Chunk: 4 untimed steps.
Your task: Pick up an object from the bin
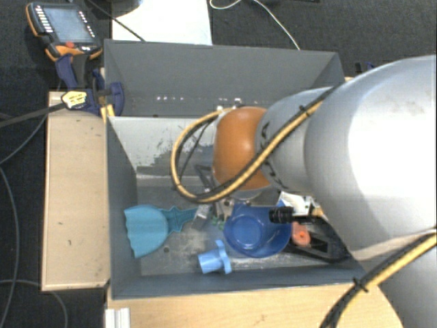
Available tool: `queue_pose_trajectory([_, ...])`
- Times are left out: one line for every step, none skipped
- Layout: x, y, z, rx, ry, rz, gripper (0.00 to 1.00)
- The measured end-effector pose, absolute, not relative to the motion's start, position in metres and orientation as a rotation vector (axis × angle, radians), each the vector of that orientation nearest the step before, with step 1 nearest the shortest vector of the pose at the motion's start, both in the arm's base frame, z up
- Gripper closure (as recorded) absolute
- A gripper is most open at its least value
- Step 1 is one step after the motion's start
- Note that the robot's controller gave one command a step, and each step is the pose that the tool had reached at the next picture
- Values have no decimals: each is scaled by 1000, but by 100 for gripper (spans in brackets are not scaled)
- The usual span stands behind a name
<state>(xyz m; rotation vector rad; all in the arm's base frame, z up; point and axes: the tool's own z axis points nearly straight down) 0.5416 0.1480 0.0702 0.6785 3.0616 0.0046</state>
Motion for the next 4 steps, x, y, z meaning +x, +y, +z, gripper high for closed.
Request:
queue_pose_trajectory([542, 148, 70, 678, 3062, 4, 100])
queue_pose_trajectory([542, 148, 70, 677, 3062, 4, 100])
queue_pose_trajectory([542, 148, 70, 676, 3062, 4, 100])
queue_pose_trajectory([542, 148, 70, 675, 3062, 4, 100])
